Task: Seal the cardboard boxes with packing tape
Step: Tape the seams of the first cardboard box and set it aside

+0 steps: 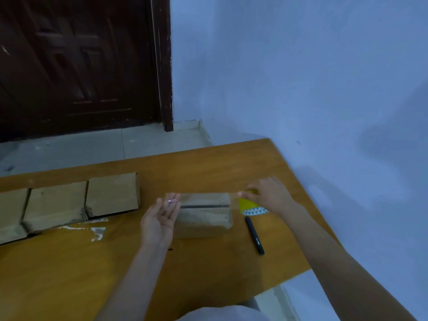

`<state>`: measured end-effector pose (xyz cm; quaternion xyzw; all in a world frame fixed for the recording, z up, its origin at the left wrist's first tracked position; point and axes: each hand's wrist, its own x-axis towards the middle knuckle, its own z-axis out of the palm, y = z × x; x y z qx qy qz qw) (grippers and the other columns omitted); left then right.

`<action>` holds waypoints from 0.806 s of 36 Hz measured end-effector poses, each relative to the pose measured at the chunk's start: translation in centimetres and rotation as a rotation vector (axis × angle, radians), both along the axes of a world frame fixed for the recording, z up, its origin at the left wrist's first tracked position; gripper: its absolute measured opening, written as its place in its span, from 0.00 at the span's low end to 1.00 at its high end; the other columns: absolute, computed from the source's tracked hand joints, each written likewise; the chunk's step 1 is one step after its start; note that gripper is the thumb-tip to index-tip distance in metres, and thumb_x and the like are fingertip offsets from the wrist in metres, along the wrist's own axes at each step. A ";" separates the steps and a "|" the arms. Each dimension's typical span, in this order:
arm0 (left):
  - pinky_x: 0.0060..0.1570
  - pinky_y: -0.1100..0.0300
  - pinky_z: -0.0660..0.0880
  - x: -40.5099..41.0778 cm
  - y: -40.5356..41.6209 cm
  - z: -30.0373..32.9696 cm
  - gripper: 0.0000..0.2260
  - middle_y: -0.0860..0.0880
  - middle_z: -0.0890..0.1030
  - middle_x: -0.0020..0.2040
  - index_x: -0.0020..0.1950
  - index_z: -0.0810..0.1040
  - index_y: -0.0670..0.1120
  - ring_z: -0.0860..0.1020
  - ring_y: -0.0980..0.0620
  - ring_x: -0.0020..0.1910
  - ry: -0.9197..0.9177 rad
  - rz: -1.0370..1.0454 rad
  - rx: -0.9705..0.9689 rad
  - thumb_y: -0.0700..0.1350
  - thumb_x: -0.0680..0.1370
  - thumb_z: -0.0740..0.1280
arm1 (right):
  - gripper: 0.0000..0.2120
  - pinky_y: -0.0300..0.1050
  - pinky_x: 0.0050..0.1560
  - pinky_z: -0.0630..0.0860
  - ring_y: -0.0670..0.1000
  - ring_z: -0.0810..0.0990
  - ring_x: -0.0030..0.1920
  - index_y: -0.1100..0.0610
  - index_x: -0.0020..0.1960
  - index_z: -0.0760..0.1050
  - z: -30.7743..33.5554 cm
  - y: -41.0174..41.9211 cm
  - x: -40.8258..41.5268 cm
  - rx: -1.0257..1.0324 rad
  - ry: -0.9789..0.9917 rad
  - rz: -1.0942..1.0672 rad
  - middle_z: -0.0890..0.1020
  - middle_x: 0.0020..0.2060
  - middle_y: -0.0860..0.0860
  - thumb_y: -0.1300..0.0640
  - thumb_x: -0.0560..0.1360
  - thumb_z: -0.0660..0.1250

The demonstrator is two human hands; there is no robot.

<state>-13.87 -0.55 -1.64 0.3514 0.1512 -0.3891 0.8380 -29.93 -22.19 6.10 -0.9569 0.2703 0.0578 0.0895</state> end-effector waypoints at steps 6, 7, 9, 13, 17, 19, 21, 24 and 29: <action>0.51 0.55 0.80 -0.2 -0.2 -1.5 0.28 0.39 0.79 0.57 0.77 0.49 0.36 0.83 0.48 0.51 0.004 0.013 0.036 0.39 0.81 0.58 | 0.23 0.45 0.50 0.65 0.48 0.74 0.35 0.53 0.47 0.79 -1.9 -0.9 0.8 -0.069 0.076 0.074 0.72 0.28 0.46 0.40 0.80 0.51; 0.49 0.55 0.81 -0.3 -0.2 -1.7 0.29 0.39 0.79 0.56 0.77 0.47 0.35 0.83 0.48 0.51 -0.010 0.024 0.053 0.39 0.81 0.58 | 0.23 0.45 0.51 0.66 0.49 0.75 0.36 0.53 0.48 0.79 -2.3 -1.0 0.9 -0.069 0.093 0.080 0.74 0.30 0.46 0.40 0.80 0.51; 0.48 0.53 0.81 -0.3 -0.2 -1.9 0.30 0.38 0.79 0.56 0.77 0.47 0.35 0.83 0.46 0.51 -0.017 0.046 0.072 0.38 0.81 0.59 | 0.23 0.47 0.54 0.69 0.50 0.75 0.36 0.54 0.46 0.79 -3.0 -1.0 1.2 -0.059 0.119 0.089 0.75 0.32 0.47 0.41 0.81 0.51; 0.50 0.49 0.80 -0.1 -0.5 -2.2 0.25 0.38 0.79 0.57 0.75 0.56 0.35 0.81 0.43 0.54 0.021 0.081 0.092 0.39 0.81 0.60 | 0.22 0.47 0.54 0.68 0.50 0.72 0.34 0.54 0.42 0.77 -4.3 -0.9 1.9 -0.060 0.153 0.095 0.72 0.29 0.47 0.42 0.81 0.51; 0.49 0.48 0.80 -0.3 -0.5 -2.0 0.05 0.37 0.77 0.62 0.53 0.72 0.38 0.80 0.41 0.56 -0.011 0.069 0.163 0.38 0.80 0.62 | 0.23 0.48 0.54 0.67 0.52 0.76 0.37 0.55 0.44 0.79 -4.8 -0.8 2.3 -0.028 0.179 0.070 0.76 0.31 0.48 0.42 0.81 0.51; 0.48 0.48 0.81 -0.4 -0.5 -1.9 0.03 0.37 0.77 0.62 0.48 0.72 0.40 0.81 0.41 0.55 -0.025 0.068 0.162 0.38 0.80 0.62 | 0.23 0.45 0.48 0.67 0.50 0.73 0.33 0.55 0.41 0.77 -4.9 -1.0 2.0 -0.015 0.150 0.072 0.73 0.29 0.47 0.42 0.81 0.52; 0.46 0.48 0.81 -0.3 -0.4 -1.6 0.03 0.38 0.78 0.60 0.46 0.71 0.41 0.81 0.42 0.54 -0.036 0.071 0.163 0.38 0.80 0.61 | 0.23 0.40 0.34 0.62 0.47 0.65 0.26 0.55 0.33 0.69 -4.7 -1.2 1.4 0.061 0.053 0.067 0.66 0.24 0.47 0.41 0.80 0.53; 0.46 0.46 0.81 0.3 -0.1 -1.7 0.03 0.37 0.78 0.59 0.47 0.70 0.41 0.81 0.41 0.53 -0.039 0.068 0.172 0.38 0.80 0.61 | 0.25 0.41 0.30 0.59 0.46 0.63 0.25 0.57 0.31 0.63 -3.6 -1.7 -0.1 0.442 -0.205 -0.063 0.64 0.25 0.50 0.40 0.78 0.58; 0.46 0.47 0.81 1.1 0.2 -2.0 0.09 0.36 0.77 0.59 0.58 0.71 0.34 0.83 0.43 0.49 -0.036 0.058 0.226 0.36 0.80 0.62 | 0.26 0.39 0.32 0.66 0.47 0.70 0.28 0.61 0.32 0.69 -1.7 -2.4 -2.2 0.783 -0.414 -0.203 0.70 0.26 0.48 0.39 0.72 0.66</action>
